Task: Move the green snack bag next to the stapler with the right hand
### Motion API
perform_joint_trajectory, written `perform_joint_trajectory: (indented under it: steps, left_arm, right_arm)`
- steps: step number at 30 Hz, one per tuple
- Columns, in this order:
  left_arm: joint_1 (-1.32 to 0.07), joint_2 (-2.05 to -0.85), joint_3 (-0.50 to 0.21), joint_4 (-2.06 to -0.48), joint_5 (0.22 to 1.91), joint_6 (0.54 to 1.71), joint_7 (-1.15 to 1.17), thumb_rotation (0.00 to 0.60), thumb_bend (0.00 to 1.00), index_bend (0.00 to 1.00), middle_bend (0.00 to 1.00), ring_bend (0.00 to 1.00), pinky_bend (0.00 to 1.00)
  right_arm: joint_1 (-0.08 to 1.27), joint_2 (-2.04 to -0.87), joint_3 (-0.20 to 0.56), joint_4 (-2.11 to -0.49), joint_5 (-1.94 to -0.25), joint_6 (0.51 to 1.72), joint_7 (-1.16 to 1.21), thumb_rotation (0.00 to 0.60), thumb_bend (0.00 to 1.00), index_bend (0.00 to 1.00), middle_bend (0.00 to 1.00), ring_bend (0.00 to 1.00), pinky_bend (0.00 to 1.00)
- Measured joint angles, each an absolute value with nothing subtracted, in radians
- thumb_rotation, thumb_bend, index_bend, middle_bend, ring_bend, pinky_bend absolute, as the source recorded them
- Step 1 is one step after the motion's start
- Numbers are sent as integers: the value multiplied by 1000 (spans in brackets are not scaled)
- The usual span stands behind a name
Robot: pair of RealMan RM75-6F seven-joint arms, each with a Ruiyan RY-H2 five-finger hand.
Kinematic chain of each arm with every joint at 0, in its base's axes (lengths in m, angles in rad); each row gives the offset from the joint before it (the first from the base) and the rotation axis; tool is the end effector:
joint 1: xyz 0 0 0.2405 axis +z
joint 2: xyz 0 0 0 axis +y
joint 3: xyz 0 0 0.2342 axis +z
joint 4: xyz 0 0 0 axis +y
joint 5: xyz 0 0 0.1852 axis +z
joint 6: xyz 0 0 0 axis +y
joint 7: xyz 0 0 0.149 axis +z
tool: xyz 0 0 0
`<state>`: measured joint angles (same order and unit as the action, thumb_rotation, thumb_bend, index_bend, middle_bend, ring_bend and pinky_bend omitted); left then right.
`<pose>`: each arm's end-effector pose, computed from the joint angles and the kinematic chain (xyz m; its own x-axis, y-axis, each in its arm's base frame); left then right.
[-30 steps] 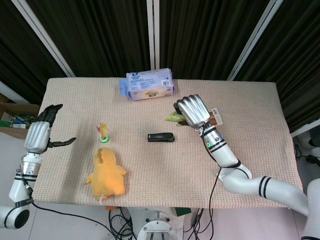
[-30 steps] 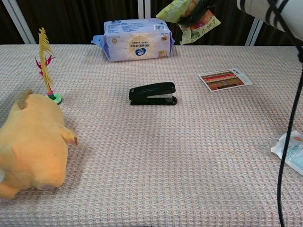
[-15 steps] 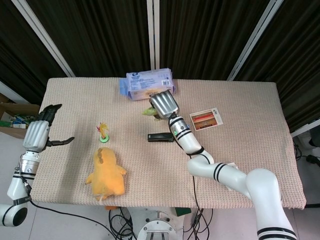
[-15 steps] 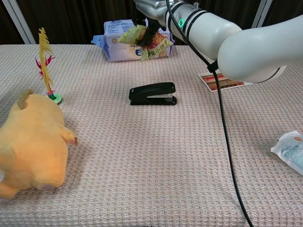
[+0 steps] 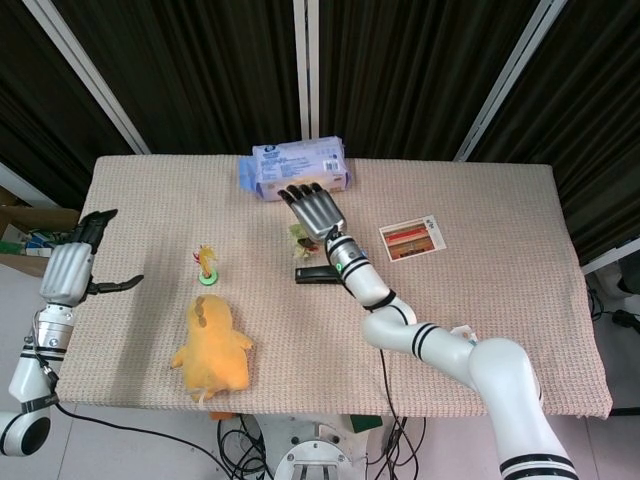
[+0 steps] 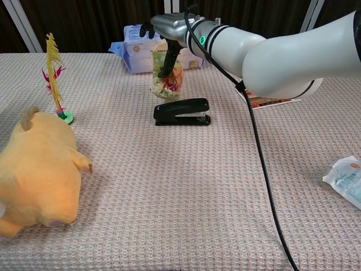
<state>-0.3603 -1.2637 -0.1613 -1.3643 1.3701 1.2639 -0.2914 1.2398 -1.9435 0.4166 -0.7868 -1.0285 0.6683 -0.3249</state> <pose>-0.2698 0.2861 0.1487 0.1743 0.0077 0.9847 0.9806 -0.0919 -0.1728 0.0074 -0.4254 -0.0585 0.5145 -0.1443 0.8453 -0.7786 -0.4916 0.3900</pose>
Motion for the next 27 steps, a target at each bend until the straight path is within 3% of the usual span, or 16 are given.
perform_joint_trajectory:
  steps: [8,16,21,27]
  left_arm:
    - [-349,-1256,-162,-1371,1372,1284,-285,440,0,75,98,53,152]
    - [-324,-1247,-158,-1388,1375,1325,-256,440,0,75,98,53,152]
    - [-291,-1244,-136,-1410,1400,1385,-174,436,0,75,98,53,150]
    - [-232,-1233,-76,-1468,1436,1434,-76,393,0,75,98,52,143]
  right_arm:
    - [1162,-1857,395,-932,-1043,814,-372,600,134,29,78,49,124]
    - [947,-1630,351,-1292,-1090,1001,-335,600,79,0,7,0,1]
    - [701,-1479,212,-1442,-1207,1222,-281,600,74,0,0,0,0]
    - [353,-1404,12,-1492,-1282,1487,-147,600,80,0,0,0,0]
